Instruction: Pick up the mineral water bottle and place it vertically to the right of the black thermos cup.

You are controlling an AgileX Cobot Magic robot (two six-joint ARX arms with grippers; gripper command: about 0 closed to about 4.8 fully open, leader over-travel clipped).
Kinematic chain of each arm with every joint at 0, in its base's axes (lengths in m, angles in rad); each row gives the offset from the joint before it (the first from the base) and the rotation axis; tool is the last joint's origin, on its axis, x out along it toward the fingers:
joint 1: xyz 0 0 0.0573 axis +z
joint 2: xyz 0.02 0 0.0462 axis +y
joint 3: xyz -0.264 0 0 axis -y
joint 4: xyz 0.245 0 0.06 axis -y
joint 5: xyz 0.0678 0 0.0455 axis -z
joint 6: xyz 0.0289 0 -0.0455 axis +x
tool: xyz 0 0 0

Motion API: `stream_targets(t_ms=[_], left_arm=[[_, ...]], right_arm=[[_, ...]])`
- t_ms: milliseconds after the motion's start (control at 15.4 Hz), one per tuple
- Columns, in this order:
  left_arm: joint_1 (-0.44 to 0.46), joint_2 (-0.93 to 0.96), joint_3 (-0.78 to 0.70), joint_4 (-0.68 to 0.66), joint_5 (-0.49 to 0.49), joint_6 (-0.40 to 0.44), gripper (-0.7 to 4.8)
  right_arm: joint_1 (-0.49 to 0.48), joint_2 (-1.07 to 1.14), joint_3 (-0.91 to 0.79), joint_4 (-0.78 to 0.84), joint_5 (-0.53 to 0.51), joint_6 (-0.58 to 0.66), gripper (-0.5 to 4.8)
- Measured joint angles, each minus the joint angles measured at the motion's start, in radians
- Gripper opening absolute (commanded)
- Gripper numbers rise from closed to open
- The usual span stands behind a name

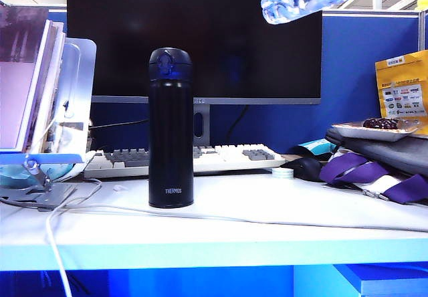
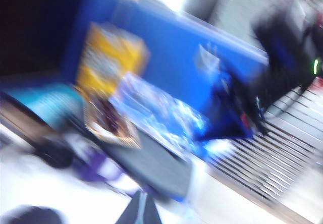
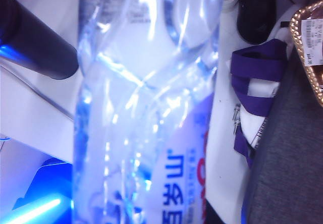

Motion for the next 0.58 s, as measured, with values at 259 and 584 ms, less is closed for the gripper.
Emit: stream_targets(t_ms=[259, 584], left_arm=[[-0.190, 0.123, 0.020, 0.018, -0.034, 0.077, -0.05], [-0.205, 0.118, 0.025, 0.143, -0.028, 0.009, -0.05]], right_arm=[[0.000, 0.000, 0.000, 0.000, -0.125, 0.000, 2.29], [0.000, -0.003, 0.000, -0.002, -0.308, 0.008, 2.31]])
